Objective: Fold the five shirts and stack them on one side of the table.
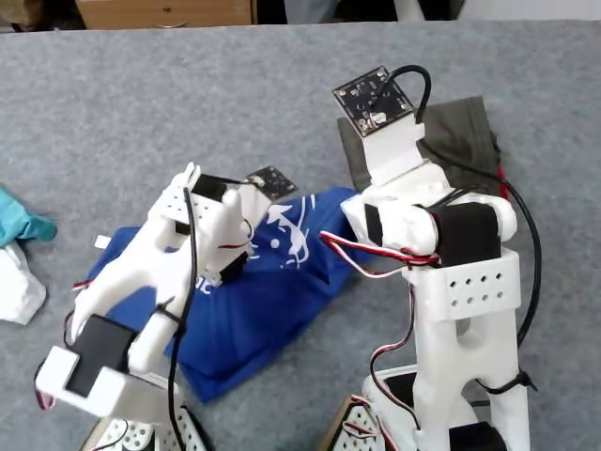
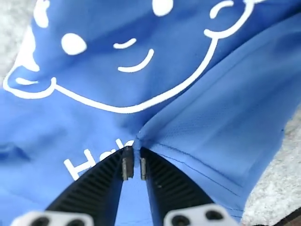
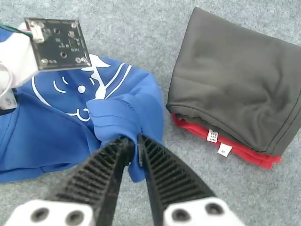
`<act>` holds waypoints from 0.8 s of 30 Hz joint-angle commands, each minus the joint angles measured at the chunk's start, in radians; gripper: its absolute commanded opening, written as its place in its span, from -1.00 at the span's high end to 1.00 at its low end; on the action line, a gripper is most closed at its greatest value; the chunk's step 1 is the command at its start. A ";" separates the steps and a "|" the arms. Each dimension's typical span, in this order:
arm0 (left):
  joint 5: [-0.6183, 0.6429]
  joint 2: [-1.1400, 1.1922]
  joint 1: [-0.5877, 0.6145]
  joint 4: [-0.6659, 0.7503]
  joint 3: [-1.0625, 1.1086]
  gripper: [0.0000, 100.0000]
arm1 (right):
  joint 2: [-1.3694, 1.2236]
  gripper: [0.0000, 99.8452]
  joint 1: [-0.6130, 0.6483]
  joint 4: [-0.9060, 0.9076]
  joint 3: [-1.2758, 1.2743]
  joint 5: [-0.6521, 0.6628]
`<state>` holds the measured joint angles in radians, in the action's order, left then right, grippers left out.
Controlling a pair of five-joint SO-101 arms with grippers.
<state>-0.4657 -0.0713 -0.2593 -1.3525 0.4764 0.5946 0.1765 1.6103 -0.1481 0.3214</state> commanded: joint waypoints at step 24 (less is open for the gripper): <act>0.198 -0.922 0.820 -0.157 -0.116 0.94 | -0.005 0.97 -0.009 0.028 -0.117 -0.002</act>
<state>-0.2739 -0.9475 0.4664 -1.5044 0.3705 0.5946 0.1703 1.6471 -0.1987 0.3214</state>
